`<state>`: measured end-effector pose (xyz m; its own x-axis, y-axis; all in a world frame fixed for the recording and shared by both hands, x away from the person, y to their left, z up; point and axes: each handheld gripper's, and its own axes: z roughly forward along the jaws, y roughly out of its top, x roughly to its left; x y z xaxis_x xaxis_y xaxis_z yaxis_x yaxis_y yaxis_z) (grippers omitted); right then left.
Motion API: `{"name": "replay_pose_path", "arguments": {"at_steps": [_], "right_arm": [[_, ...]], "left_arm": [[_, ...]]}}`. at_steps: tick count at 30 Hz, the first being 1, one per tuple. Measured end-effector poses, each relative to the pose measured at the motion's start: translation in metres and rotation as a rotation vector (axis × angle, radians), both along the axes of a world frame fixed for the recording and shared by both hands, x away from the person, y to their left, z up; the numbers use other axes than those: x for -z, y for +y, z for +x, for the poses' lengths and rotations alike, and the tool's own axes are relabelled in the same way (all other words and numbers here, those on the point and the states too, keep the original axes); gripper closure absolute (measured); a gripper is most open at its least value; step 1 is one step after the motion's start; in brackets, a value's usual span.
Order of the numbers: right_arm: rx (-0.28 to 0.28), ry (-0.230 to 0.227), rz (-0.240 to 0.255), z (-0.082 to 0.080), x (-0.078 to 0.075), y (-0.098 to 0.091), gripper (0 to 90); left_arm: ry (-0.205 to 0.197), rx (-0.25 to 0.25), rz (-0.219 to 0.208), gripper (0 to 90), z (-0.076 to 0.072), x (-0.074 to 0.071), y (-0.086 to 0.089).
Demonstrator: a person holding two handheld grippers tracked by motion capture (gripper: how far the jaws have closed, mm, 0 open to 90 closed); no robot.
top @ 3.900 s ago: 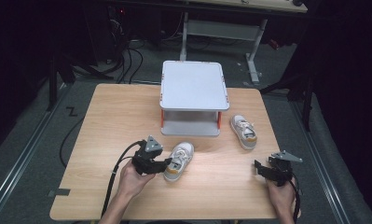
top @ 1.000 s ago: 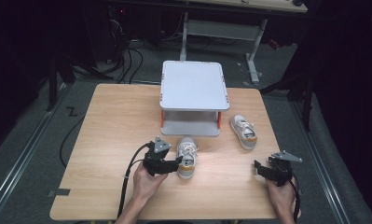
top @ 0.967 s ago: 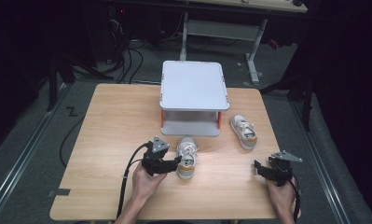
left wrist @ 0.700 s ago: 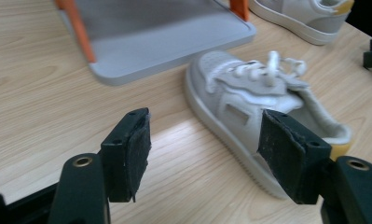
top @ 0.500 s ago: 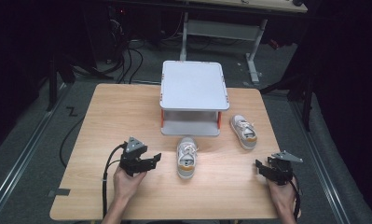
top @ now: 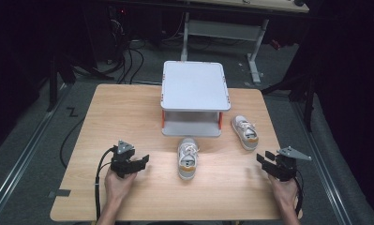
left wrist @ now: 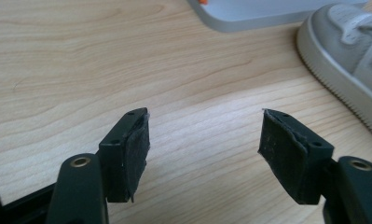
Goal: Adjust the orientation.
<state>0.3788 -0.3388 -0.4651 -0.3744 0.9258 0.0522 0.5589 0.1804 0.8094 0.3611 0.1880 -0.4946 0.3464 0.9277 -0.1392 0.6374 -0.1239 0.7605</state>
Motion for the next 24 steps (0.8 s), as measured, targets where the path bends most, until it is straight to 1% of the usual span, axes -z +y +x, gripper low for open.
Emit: {"name": "replay_pose_path", "arguments": {"at_steps": [1, 2, 3, 4, 7, 8, 9, 10, 13, 14, 15, 16, 18, 20, 22, 23, 24], "right_arm": [[-0.02, -0.005, -0.009, 0.005, -0.008, 0.004, 57.5], [-0.02, -0.005, -0.009, 0.005, -0.008, 0.004, 57.5], [-0.038, -0.01, -0.02, 0.011, -0.015, 0.009, 60.0], [-0.038, -0.01, -0.02, 0.011, -0.015, 0.009, 60.0], [-0.063, -0.015, -0.03, 0.023, -0.024, 0.019, 58.8], [-0.075, -0.005, -0.046, 0.033, -0.027, 0.026, 58.4], [-0.085, 0.005, -0.05, 0.038, -0.029, 0.03, 58.5], [-0.085, 0.005, -0.05, 0.038, -0.029, 0.03, 58.5], [-0.1, 0.041, -0.039, 0.056, -0.033, 0.037, 60.5], [-0.098, 0.054, -0.034, 0.061, -0.033, 0.039, 61.2], [-0.093, 0.081, -0.047, 0.072, -0.033, 0.044, 62.5], [-0.093, 0.081, -0.047, 0.072, -0.033, 0.044, 62.5], [-0.07, 0.117, -0.067, 0.082, -0.031, 0.048, 63.9], [-0.047, 0.153, -0.069, 0.092, -0.029, 0.05, 64.9], [-0.029, 0.174, -0.064, 0.099, -0.027, 0.051, 65.5], [-0.011, 0.206, -0.063, 0.106, -0.025, 0.05, 65.7], [-0.011, 0.206, -0.063, 0.106, -0.025, 0.05, 65.7]], "left_arm": [[0.005, -0.009, 0.013, 33.3, 0.001, 0.004, 0.001], [0.005, -0.009, 0.013, 33.3, 0.001, 0.004, 0.001], [0.015, -0.013, 0.031, 33.3, 0.001, 0.007, 0.001], [0.015, -0.013, 0.031, 33.3, 0.001, 0.007, 0.001], [-0.003, -0.014, 0.055, 33.4, 0.0, 0.01, 0.0], [-0.01, -0.012, 0.062, 33.4, 0.0, 0.011, 0.0], [-0.015, -0.014, 0.065, 33.4, -0.001, 0.011, -0.001], [-0.014, -0.015, 0.069, 33.4, -0.001, 0.011, -0.001], [-0.014, -0.016, 0.067, 33.3, -0.001, 0.011, -0.001], [-0.012, -0.019, 0.056, 33.3, -0.001, 0.011, 0.0], [-0.011, -0.02, 0.051, 33.2, -0.001, 0.011, 0.0], [-0.01, -0.022, 0.047, 33.2, -0.001, 0.011, 0.0], [-0.009, -0.021, 0.045, 33.1, -0.001, 0.011, 0.0], [-0.01, -0.021, 0.045, 33.0, -0.001, 0.011, 0.0], [-0.01, -0.02, 0.044, 32.9, -0.001, 0.011, 0.001], [-0.009, -0.019, 0.043, 32.9, -0.001, 0.011, 0.001], [-0.01, -0.019, 0.044, 32.9, -0.001, 0.011, 0.001]]}}
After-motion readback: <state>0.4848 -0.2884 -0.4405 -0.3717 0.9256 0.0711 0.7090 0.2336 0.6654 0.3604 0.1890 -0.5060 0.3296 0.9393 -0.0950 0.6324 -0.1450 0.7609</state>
